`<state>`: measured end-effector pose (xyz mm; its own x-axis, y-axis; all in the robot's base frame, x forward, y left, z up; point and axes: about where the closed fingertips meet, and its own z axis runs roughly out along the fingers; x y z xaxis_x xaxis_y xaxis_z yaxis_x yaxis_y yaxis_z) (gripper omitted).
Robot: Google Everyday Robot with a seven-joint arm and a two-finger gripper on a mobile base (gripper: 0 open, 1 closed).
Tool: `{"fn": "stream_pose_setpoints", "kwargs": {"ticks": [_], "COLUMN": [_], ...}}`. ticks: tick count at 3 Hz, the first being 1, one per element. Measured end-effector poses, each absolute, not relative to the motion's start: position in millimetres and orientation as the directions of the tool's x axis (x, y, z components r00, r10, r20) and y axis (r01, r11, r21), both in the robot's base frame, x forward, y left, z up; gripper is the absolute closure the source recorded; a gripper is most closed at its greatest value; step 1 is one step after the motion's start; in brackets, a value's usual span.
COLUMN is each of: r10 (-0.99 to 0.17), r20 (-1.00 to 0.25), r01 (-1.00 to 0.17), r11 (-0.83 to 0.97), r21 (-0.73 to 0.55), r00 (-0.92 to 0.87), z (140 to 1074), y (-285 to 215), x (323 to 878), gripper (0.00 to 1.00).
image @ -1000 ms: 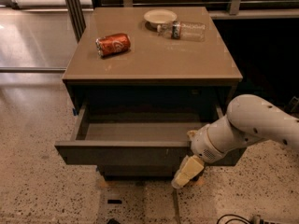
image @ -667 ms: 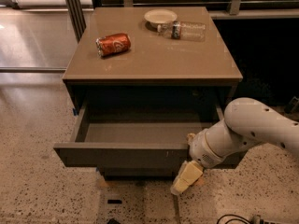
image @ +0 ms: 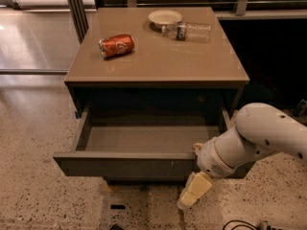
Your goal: Open top drawer
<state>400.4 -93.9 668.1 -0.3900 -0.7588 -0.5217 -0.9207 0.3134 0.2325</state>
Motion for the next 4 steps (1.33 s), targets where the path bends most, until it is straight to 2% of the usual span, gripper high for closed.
{"fn": "stream_pose_setpoints", "kwargs": {"ticks": [4], "r10": [-0.75], "r20": [-0.533], "r01": [-0.919], "r11": [0.286], "r21": [0.272], "r00": [-0.391], "z": [674], "y": [-89], "x": [375], "gripper": [0.0]}}
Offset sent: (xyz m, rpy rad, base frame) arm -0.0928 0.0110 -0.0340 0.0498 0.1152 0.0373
